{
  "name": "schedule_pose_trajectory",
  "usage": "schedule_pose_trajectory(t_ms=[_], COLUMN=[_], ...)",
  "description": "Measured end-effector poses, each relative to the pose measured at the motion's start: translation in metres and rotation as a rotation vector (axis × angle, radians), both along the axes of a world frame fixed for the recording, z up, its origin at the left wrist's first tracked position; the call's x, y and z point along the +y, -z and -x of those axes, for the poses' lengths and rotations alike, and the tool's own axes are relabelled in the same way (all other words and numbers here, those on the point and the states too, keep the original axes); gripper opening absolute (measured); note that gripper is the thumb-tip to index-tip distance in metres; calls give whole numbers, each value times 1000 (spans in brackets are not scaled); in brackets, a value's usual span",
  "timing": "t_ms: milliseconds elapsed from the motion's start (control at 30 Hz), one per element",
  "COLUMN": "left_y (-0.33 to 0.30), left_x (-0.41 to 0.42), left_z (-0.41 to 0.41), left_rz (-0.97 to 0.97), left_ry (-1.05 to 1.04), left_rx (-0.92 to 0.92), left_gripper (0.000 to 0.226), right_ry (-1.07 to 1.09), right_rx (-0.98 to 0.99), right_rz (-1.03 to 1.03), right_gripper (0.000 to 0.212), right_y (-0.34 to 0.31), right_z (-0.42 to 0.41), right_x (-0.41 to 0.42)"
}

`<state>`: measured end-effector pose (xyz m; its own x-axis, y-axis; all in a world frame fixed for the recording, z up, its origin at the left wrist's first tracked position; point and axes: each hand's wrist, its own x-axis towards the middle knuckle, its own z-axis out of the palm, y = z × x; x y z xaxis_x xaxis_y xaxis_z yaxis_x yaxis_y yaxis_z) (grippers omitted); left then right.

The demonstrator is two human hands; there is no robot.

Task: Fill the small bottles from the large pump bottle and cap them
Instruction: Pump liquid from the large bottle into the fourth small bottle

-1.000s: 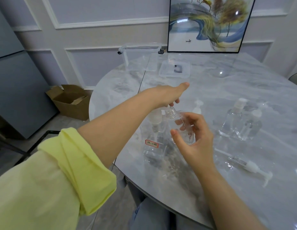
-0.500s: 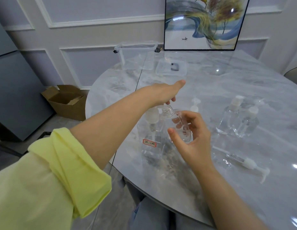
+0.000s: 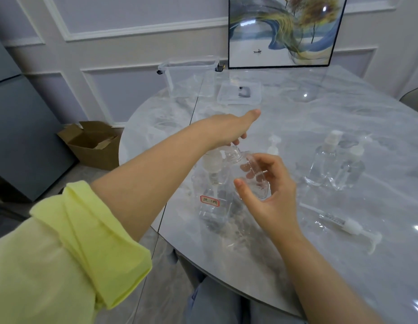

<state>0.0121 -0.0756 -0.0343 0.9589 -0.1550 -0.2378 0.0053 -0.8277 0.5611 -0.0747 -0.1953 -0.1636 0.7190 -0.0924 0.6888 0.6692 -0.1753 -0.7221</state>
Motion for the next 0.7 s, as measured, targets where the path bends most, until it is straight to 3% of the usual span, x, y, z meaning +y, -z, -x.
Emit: schedule_pose_trajectory(t_ms=[700], left_y=[2], left_x=[1], left_z=[-3], left_rz=[17], left_ry=[2], left_rx=[31], left_gripper=[75], right_ry=[-11], right_rx=[2], right_rz=[1], right_gripper=[37], right_y=[1], right_z=[-1], right_x=[-3])
